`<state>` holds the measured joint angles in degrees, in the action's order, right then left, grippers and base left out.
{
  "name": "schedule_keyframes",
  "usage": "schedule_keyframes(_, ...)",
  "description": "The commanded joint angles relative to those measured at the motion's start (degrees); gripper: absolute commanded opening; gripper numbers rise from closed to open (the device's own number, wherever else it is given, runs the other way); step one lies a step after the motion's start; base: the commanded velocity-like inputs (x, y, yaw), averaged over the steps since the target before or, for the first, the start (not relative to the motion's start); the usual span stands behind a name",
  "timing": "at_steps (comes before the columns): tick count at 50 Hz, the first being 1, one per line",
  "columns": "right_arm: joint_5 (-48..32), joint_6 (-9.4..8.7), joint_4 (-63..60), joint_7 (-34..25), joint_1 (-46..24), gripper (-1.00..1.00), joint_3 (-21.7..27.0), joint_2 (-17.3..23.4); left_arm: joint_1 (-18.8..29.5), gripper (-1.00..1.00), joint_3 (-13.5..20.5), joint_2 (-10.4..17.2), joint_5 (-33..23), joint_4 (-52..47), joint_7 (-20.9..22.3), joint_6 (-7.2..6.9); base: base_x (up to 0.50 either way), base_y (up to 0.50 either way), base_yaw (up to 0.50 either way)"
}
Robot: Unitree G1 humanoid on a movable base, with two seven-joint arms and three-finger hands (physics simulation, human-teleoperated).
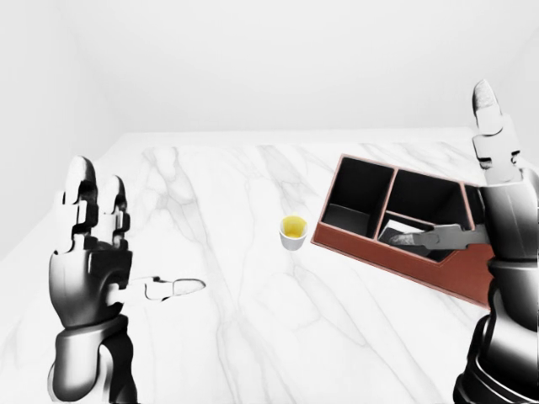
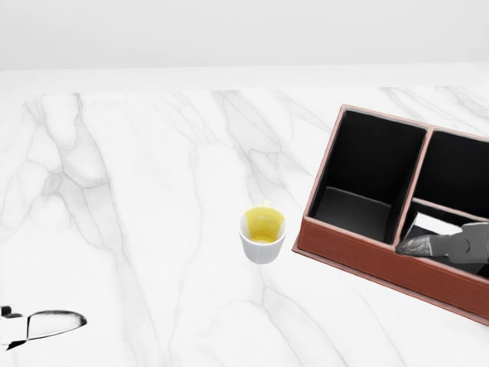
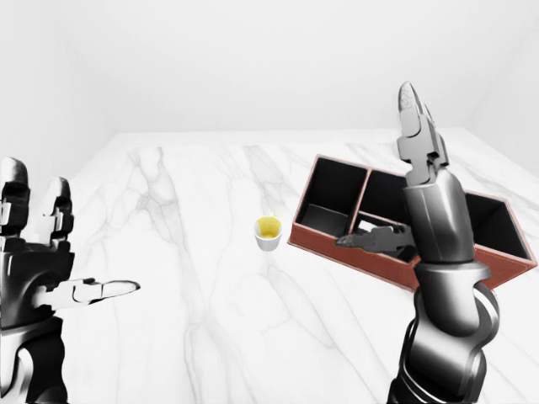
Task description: Pick up the book and place it in the caddy.
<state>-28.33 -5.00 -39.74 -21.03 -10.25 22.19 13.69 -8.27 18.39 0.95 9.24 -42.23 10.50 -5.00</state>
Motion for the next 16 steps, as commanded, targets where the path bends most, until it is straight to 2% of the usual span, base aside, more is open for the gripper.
schedule_keyframes(1, 17.0, 0.00, -18.5, -1.2, 9.1, 1.00, 9.4, -5.0, -2.1, 1.00, 9.5, -1.1, 11.6, -13.6, 0.6, 0.00, 0.00, 0.00, 0.00)
schedule_keyframes(2, 18.6, 0.00, -19.6, -1.3, 9.5, 1.00, 10.5, -5.1, -2.6, 1.00, 10.8, -1.3, 13.3, -15.5, 0.7, 0.00, 0.00, 0.00, 0.00)
schedule_keyframes(3, 23.3, 0.00, -20.1, -1.4, 10.1, 1.00, 13.7, -5.8, -3.9, 1.00, 12.7, -0.8, 16.7, -17.2, 0.7, 0.00, 0.00, 0.00, 0.00)
schedule_keyframes(6, 31.8, 0.00, -20.2, 2.2, 12.2, 1.00, 17.8, -4.2, -7.3, 1.00, 14.4, 1.7, 23.0, -17.8, -0.8, 0.00, 0.00, 0.00, 0.00)
schedule_keyframes(8, 37.0, 0.00, -20.2, 5.4, 14.8, 1.00, 19.3, -2.2, -10.3, 1.00, 14.9, 3.8, 27.0, -17.8, -1.9, 0.00, 0.00, 0.00, 0.00)
schedule_keyframes(11, 51.3, 0.00, -20.2, 12.6, 20.4, 1.00, 23.6, 2.5, -15.7, 1.00, 16.5, 7.7, 34.4, -17.8, -3.8, 0.00, 0.00, 0.00, 0.00)
schedule_keyframes(14, 61.2, 0.00, -20.2, 17.9, 25.6, 1.00, 26.2, 6.9, -15.9, 1.00, 20.4, 9.4, 40.0, -17.8, -4.2, 0.00, 0.00, 0.00, 0.00)
schedule_keyframes(16, 63.5, 0.00, -20.2, 19.6, 27.2, 1.00, 26.7, 8.3, -16.5, 1.00, 21.7, 9.8, 42.0, -17.8, -4.0, 0.00, 0.00, 0.00, 0.00)
